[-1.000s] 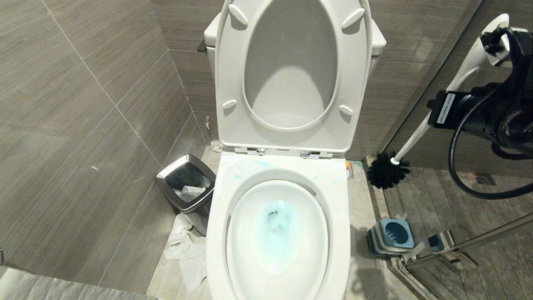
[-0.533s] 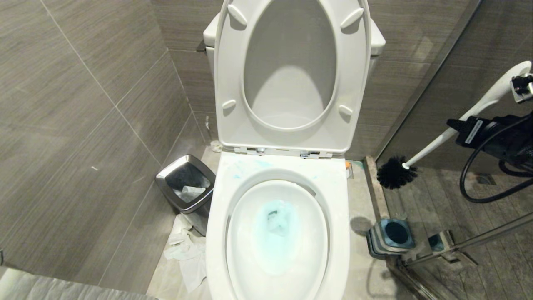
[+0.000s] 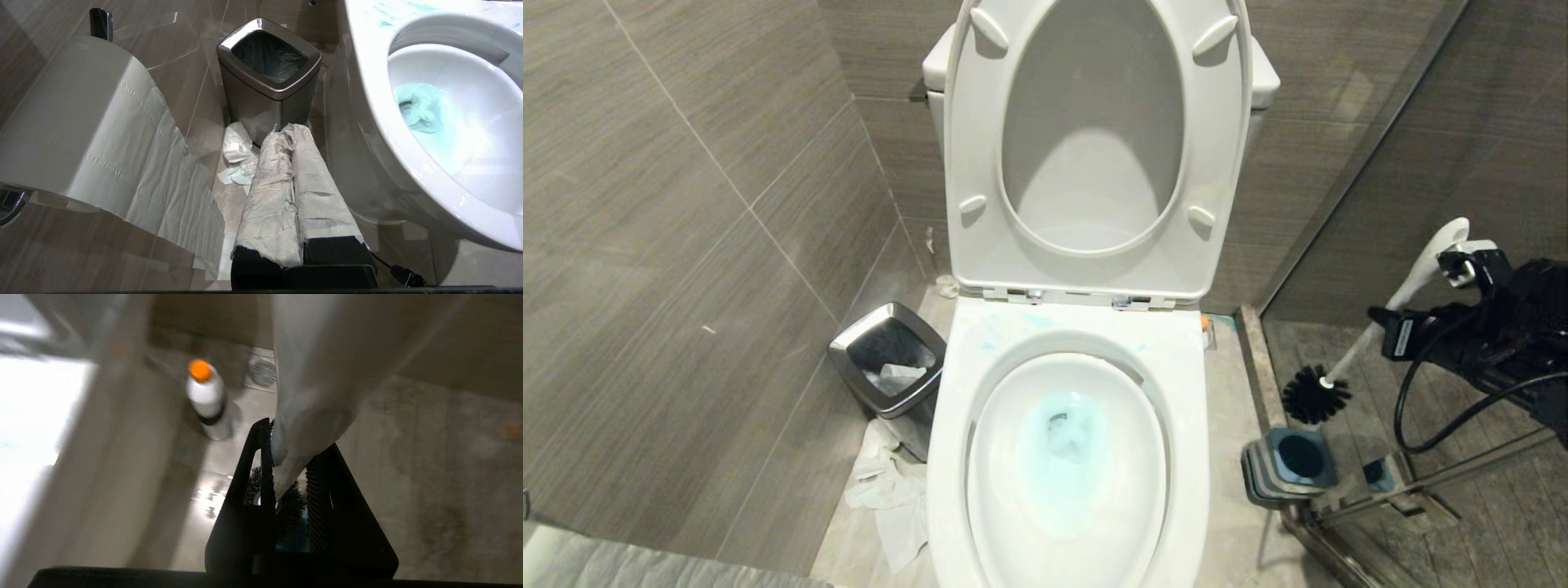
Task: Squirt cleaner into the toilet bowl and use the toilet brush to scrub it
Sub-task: Put the toilet brush back
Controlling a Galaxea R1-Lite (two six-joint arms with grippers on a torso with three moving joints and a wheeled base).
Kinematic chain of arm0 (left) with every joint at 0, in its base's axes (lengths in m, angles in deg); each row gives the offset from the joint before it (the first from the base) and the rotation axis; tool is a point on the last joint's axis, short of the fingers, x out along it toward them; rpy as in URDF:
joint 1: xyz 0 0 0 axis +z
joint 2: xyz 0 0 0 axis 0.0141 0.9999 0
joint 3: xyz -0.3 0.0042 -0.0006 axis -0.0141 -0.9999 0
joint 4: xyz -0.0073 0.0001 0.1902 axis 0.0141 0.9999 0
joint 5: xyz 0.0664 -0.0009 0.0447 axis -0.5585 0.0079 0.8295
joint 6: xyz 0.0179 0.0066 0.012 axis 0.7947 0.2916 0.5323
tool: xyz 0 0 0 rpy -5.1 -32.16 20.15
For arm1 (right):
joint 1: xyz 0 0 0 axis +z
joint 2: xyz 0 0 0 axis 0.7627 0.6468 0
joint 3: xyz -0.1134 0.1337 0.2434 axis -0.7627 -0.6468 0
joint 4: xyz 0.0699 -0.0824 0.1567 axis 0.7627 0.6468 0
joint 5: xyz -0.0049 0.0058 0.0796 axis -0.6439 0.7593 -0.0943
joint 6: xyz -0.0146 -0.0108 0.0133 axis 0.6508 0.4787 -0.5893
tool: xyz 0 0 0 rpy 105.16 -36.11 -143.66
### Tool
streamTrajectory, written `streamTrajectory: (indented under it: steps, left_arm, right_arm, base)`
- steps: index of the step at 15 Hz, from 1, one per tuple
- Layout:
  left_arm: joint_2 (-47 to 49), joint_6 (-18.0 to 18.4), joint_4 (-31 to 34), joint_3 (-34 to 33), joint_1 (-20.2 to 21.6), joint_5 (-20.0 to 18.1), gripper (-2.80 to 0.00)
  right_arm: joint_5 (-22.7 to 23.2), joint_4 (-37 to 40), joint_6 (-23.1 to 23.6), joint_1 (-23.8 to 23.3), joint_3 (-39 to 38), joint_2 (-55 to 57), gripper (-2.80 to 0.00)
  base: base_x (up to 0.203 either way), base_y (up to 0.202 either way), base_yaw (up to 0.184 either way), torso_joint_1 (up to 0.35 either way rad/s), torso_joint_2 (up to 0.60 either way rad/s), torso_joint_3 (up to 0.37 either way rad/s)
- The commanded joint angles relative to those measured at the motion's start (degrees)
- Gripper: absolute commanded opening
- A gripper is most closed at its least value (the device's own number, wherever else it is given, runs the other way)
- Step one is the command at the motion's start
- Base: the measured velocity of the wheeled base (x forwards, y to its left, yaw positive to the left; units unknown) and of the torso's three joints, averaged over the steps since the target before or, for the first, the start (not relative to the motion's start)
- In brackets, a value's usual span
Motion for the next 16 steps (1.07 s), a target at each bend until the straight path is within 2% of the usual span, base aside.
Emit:
streamTrajectory:
  steps: [1, 5, 8, 16]
  left_arm:
    - [0.0, -0.1, 0.0, -0.4, 0.0, 0.0, -2.8]
    - [0.0, -0.1, 0.0, -0.4, 0.0, 0.0, -2.8]
    - [0.0, -0.1, 0.0, -0.4, 0.0, 0.0, -2.8]
    - [0.0, -0.1, 0.0, -0.4, 0.0, 0.0, -2.8]
  right_arm:
    - [0.1, -2.2, 2.2, -0.8, -0.8, 5.2, -2.8]
    - [0.3, -8.4, 2.6, -2.0, -5.0, 10.2, -2.8]
    - [0.3, -12.7, 2.6, -2.0, -5.3, 12.7, -2.8]
    - [0.4, -14.1, 2.5, -3.2, -4.9, 19.0, -2.8]
  base:
    - [0.0, 0.0, 0.0, 0.0, 0.0, 0.0]
    - [0.0, 0.0, 0.0, 0.0, 0.0, 0.0]
    - [0.0, 0.0, 0.0, 0.0, 0.0, 0.0]
    - [0.0, 0.0, 0.0, 0.0, 0.0, 0.0]
